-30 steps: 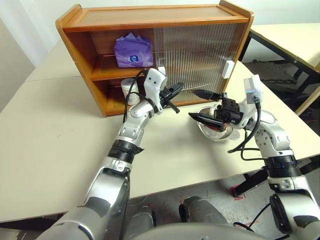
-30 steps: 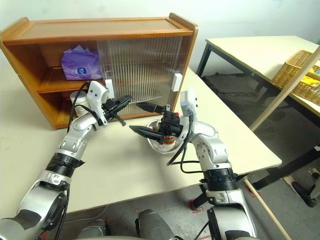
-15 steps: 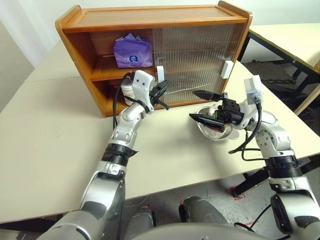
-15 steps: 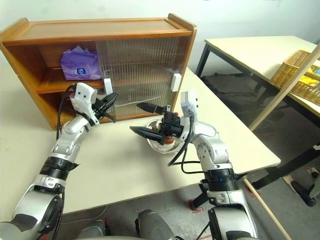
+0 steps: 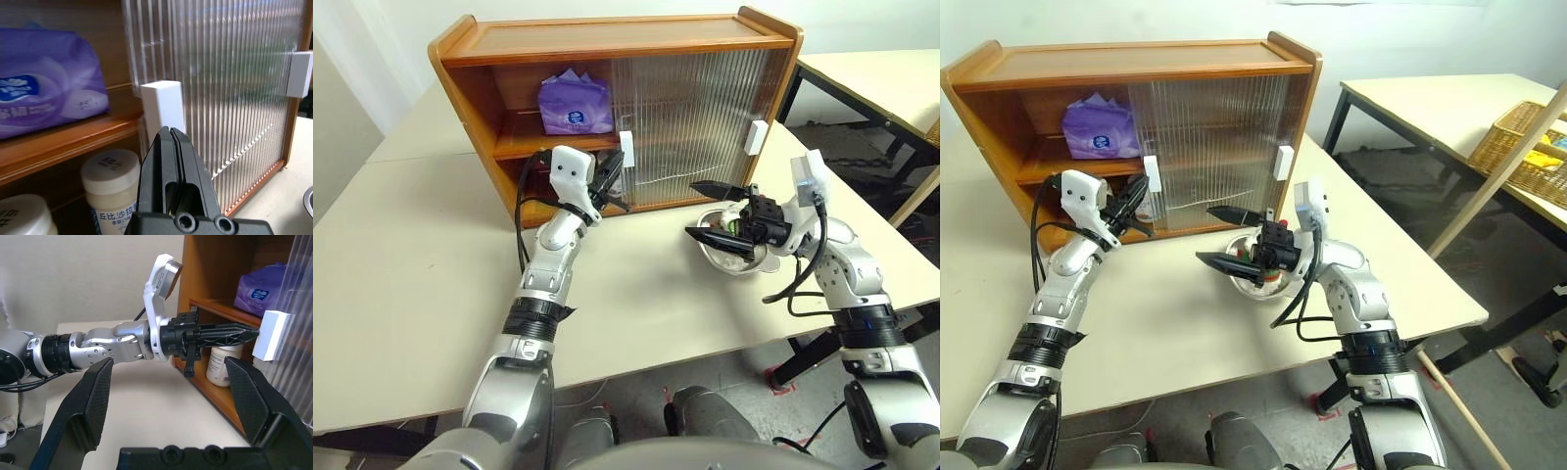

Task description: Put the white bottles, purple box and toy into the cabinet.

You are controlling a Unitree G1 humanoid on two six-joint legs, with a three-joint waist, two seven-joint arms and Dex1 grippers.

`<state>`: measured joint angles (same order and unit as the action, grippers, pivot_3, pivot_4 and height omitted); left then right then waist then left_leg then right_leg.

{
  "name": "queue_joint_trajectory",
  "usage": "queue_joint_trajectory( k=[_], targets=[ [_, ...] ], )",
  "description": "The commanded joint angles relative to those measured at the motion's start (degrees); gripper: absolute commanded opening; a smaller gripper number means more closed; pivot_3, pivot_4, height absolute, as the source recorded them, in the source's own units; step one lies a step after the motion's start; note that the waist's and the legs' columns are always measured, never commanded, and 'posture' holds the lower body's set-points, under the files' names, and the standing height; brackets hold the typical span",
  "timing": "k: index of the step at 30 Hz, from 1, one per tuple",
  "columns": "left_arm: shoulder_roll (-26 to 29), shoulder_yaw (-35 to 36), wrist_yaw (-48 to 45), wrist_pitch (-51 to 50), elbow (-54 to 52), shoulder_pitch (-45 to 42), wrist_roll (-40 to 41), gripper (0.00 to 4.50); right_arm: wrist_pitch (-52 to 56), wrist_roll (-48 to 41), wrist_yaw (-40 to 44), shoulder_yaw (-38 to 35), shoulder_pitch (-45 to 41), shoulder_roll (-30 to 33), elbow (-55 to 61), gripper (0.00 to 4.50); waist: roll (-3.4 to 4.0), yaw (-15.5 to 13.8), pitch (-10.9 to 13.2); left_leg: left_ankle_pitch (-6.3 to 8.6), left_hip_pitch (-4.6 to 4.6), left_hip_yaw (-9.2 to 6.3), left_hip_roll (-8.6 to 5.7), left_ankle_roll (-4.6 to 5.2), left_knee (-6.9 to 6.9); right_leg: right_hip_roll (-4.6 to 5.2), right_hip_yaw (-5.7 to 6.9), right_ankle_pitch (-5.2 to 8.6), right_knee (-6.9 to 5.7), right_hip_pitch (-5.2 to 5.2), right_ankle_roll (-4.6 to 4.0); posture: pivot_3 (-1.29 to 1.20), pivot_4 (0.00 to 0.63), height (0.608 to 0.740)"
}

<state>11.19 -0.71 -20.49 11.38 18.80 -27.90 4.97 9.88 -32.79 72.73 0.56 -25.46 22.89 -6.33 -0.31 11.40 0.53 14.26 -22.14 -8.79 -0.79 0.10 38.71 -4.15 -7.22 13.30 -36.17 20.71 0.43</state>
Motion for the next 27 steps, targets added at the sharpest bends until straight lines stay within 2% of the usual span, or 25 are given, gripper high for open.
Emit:
queue_joint_trajectory(
  k=[1,6,9,13,18,20,27],
  targets=[
    [-0.4,-1.5,-4.4,3.6,-2.5,1.7,1.8,0.08,-0.2,0.7,0.0,0.3,0.0,0.2,0.0,4.5,0.01,-0.1,0.0,0.02,-0.02,-0.04,0.04,-0.03,0.0,0.03,-0.01,0.02,0.0,0.03,0.0,-0.24,0.0,0.74],
    [-0.8,-2.5,-9.2,4.8,-4.3,2.4,4.1,0.08,-0.2,0.7,-0.2,0.2,0.1,0.2,0.0,4.5,0.01,-0.5,0.0,0.14,-0.26,-0.09,0.06,-0.04,-0.07,0.05,0.02,0.21,-0.01,0.25,-0.08,-0.24,0.0,0.74],
    [-1.2,-3.3,-9.7,3.3,-2.0,0.5,3.6,0.08,-0.2,0.8,-0.2,0.2,-0.1,0.1,-0.3,4.5,0.01,-0.7,0.0,0.3,-0.27,-0.04,0.02,0.07,-0.07,0.01,0.03,0.1,-0.01,0.22,-0.54,-0.24,0.0,0.74],
    [-1.9,-3.5,-11.2,-1.1,1.7,-2.3,4.8,0.08,-0.2,0.8,-0.4,0.3,-0.5,-0.2,-0.4,4.5,0.02,-1.1,0.0,0.39,-0.27,0.03,-0.02,0.18,-0.04,-0.01,0.04,0.15,0.0,0.17,-0.54,-0.24,0.0,0.74],
    [-2.6,-1.9,-8.4,-2.0,4.9,-6.3,3.8,0.08,-0.2,0.8,-1.0,0.4,-0.3,-0.4,0.1,4.5,0.01,-1.2,0.0,0.43,-0.24,0.02,0.02,0.26,-0.01,0.0,0.0,0.23,0.02,0.12,-0.41,-0.25,0.0,0.74],
    [-2.9,-1.6,-7.9,-1.3,7.1,-7.9,3.6,0.08,-0.1,0.7,-1.1,0.4,0.0,-0.4,0.3,4.5,0.02,-1.2,0.0,0.43,-0.23,0.01,0.04,0.27,0.01,0.01,0.0,0.49,0.01,0.1,0.08,-0.25,0.0,0.74],
    [-3.5,-1.1,-4.4,-2.0,12.8,-12.3,2.4,0.08,-0.3,0.7,-1.6,0.4,-0.1,-0.6,0.4,4.5,0.01,-1.1,0.0,0.43,-0.04,0.01,0.04,0.3,0.02,0.02,-0.02,0.52,0.01,-0.09,0.15,-0.26,0.0,0.74]
  ],
)
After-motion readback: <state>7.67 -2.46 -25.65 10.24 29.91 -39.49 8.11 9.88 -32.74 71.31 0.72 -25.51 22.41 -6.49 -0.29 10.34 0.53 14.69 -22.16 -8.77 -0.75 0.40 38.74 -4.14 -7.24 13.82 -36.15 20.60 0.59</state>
